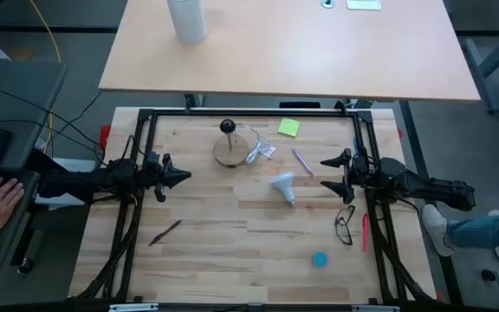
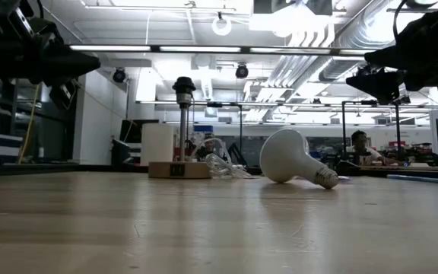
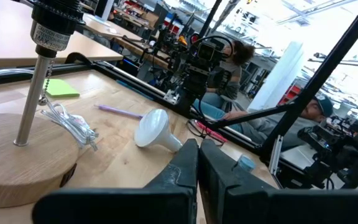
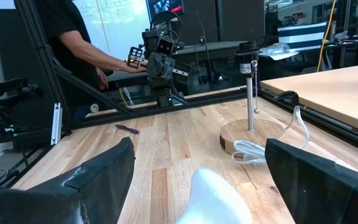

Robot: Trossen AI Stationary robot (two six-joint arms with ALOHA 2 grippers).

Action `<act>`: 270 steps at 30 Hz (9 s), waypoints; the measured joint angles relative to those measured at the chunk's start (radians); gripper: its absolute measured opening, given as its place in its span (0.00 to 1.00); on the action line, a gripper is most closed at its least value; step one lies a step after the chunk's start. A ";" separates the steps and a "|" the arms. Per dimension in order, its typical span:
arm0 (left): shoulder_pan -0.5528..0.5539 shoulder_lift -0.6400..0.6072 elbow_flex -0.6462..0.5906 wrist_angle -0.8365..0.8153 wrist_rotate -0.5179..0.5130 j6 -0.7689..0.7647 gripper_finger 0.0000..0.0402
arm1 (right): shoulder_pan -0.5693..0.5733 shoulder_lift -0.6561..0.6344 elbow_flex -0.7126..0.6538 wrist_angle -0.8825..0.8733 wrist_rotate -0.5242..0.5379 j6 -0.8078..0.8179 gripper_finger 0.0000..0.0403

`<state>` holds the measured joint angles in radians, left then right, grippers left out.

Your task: Screw lightbulb

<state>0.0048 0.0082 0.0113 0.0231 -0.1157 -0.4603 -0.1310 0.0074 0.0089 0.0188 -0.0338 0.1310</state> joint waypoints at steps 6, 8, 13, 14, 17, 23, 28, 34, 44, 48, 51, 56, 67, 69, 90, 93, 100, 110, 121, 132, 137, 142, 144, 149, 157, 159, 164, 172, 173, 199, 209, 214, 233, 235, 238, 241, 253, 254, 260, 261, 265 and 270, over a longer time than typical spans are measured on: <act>0.000 0.000 0.000 0.000 0.000 0.000 0.00 | 0.000 0.000 0.000 0.000 0.000 0.000 0.87; 0.000 0.000 0.000 0.000 0.000 0.000 0.00 | 0.000 0.000 0.000 0.000 0.000 0.000 0.87; 0.000 0.000 0.000 0.000 0.000 0.000 0.00 | 0.000 0.000 0.000 0.000 0.000 0.000 0.87; 0.000 0.000 0.000 0.000 0.000 0.000 0.00 | 0.000 0.000 0.000 0.000 0.000 0.000 0.87; 0.000 0.000 0.000 0.000 0.000 0.000 0.00 | 0.000 0.000 0.000 0.000 0.000 0.000 0.87; 0.000 0.000 0.000 0.000 0.000 0.000 0.00 | 0.000 0.000 0.000 0.000 0.000 0.000 0.87; 0.000 0.000 0.000 0.000 0.000 0.000 0.00 | 0.000 0.000 0.000 0.000 0.000 0.000 0.87; 0.000 0.000 0.000 0.000 0.000 0.000 0.00 | 0.000 0.000 0.000 0.000 0.000 0.000 0.87; 0.000 0.000 0.000 0.000 0.000 0.000 0.00 | 0.000 0.000 0.000 0.000 0.000 0.000 0.87; 0.000 0.000 0.000 0.000 0.000 0.000 0.00 | 0.000 0.000 0.000 0.000 0.000 0.000 0.87; 0.000 0.000 0.000 0.000 0.000 0.000 0.00 | 0.000 0.000 0.000 0.000 0.000 0.000 0.87; 0.000 0.000 0.000 0.000 0.000 0.000 0.00 | 0.000 0.000 0.000 0.000 0.000 0.000 0.87; 0.000 0.000 0.000 0.000 0.000 0.000 0.00 | 0.000 0.000 0.000 0.000 0.000 0.000 0.87; 0.000 0.000 0.000 0.000 0.000 0.000 0.00 | 0.000 0.000 0.000 0.000 0.000 0.000 0.87; 0.000 0.000 0.000 0.000 0.000 0.000 0.00 | 0.000 0.000 0.000 0.000 0.000 0.000 0.87; 0.000 0.000 0.000 0.000 0.000 0.000 0.00 | 0.000 0.000 0.000 0.000 0.000 0.000 0.87; 0.000 0.000 0.000 0.000 0.000 0.000 0.00 | 0.000 0.000 0.000 0.000 0.000 0.000 0.87; 0.000 0.000 0.000 0.000 0.000 0.000 0.00 | 0.000 0.000 0.000 0.000 0.000 0.000 0.87; 0.000 0.000 0.000 0.000 0.000 0.000 0.00 | 0.000 0.000 0.000 0.000 0.000 0.000 0.87; 0.000 0.000 0.000 0.002 0.000 0.000 0.00 | 0.000 0.000 0.000 0.000 0.000 0.000 0.87; 0.000 0.000 0.000 0.004 -0.001 0.000 0.00 | 0.000 0.000 0.000 0.000 0.000 0.000 0.87; 0.000 0.000 0.000 0.001 0.003 0.000 0.00 | 0.000 0.000 0.000 0.000 0.000 0.000 0.87; 0.000 0.000 0.000 0.001 0.006 0.000 0.00 | 0.000 0.000 0.000 0.000 0.000 0.000 0.87; 0.002 0.000 0.000 0.060 -0.030 -0.011 0.00 | 0.000 0.000 0.000 0.000 0.000 0.000 0.87; 0.002 0.139 0.103 0.164 -0.042 -0.007 0.08 | 0.000 0.000 0.000 0.000 0.000 0.000 0.87; 0.002 0.215 0.157 0.141 -0.007 0.008 0.13 | 0.000 0.000 0.000 0.000 0.000 0.000 0.87; 0.002 0.434 0.347 0.043 0.068 0.030 0.29 | 0.000 0.000 0.000 0.000 0.000 0.000 0.87; 0.001 0.763 0.658 -0.213 0.030 0.156 0.53 | 0.000 0.000 0.000 0.000 0.000 0.000 0.87; 0.002 0.797 0.683 -0.237 0.005 0.147 0.55 | 0.000 0.000 0.000 0.000 0.000 0.000 0.87; 0.212 1.453 0.520 0.309 -0.267 -0.028 0.61 | 0.000 0.000 0.000 0.000 0.000 0.000 0.87; 0.352 1.706 0.510 0.641 -0.201 0.174 0.61 | 0.000 0.000 0.000 0.000 0.000 0.000 0.87; 0.355 1.773 0.512 0.735 -0.220 0.150 0.61 | 0.000 0.000 0.000 0.000 0.000 0.000 0.87; 0.335 1.801 0.577 0.725 -0.254 0.148 0.06 | 0.000 0.000 0.000 0.000 0.000 0.000 0.87; 0.336 1.737 0.576 0.664 -0.253 0.158 0.06 | 0.000 0.000 0.000 0.000 0.000 0.000 0.87; 0.339 1.613 0.579 0.540 -0.247 0.195 0.06 | 0.000 0.000 0.000 0.000 0.000 0.000 0.87; 0.343 1.493 0.578 0.409 -0.198 0.236 0.06 | 0.000 0.000 0.000 0.000 0.000 0.000 0.87; 0.315 1.137 0.579 -0.066 -0.042 0.040 0.06 | 0.000 0.000 0.000 0.000 0.000 0.000 0.87; 0.305 1.125 0.579 -0.080 -0.040 0.014 0.06 | 0.000 0.000 0.000 0.000 0.000 0.000 0.87; 0.236 1.139 0.710 -0.270 -0.039 -0.053 0.06 | -0.002 0.000 0.000 0.014 0.047 -0.088 0.87; 0.227 1.151 0.741 -0.297 -0.039 -0.056 0.06 | -0.002 0.001 0.000 0.043 0.055 -0.078 0.87; 0.207 1.194 0.873 -0.378 -0.045 -0.085 0.06 | -0.002 0.014 0.000 0.309 0.057 0.176 0.87; 0.213 1.253 0.995 -0.418 -0.012 -0.139 0.06 | -0.001 0.052 0.002 0.646 0.051 0.296 0.87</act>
<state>0.2174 1.2610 1.0061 -0.3947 -0.1278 -0.5994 -0.1324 0.0593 0.0112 0.6647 0.0168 0.4273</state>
